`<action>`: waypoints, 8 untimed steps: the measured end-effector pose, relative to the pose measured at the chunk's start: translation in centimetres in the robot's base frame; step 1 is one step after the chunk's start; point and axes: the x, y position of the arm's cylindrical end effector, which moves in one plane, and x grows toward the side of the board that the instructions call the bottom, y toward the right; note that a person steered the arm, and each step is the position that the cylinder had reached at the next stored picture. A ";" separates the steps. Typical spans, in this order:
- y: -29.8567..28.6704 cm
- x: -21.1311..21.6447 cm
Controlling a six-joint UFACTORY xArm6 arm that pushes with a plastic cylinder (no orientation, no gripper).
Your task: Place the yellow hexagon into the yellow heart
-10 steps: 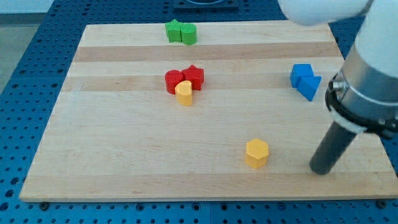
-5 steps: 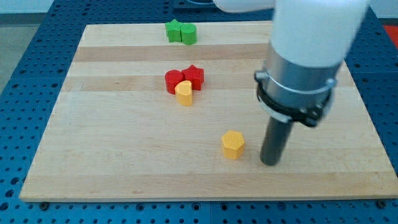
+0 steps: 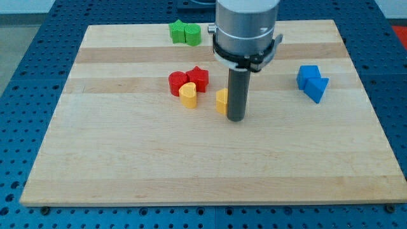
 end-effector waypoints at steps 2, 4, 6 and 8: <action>-0.1 -1.8; -0.5 -4.0; 3.3 -6.9; 2.4 -6.8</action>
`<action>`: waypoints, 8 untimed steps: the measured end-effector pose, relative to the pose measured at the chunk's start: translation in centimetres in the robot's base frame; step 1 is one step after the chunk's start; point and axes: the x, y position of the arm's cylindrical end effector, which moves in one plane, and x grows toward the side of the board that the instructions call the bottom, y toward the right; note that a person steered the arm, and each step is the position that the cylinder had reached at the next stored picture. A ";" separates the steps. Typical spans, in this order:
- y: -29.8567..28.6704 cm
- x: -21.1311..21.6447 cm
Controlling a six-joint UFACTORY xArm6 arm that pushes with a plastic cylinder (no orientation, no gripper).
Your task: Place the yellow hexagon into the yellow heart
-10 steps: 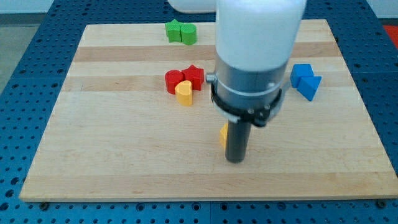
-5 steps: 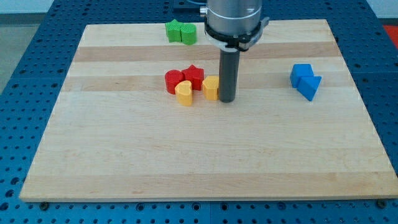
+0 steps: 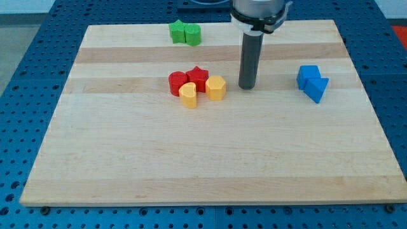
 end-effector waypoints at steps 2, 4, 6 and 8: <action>-3.5 0.4; -4.9 0.4; -5.9 0.4; -5.4 0.8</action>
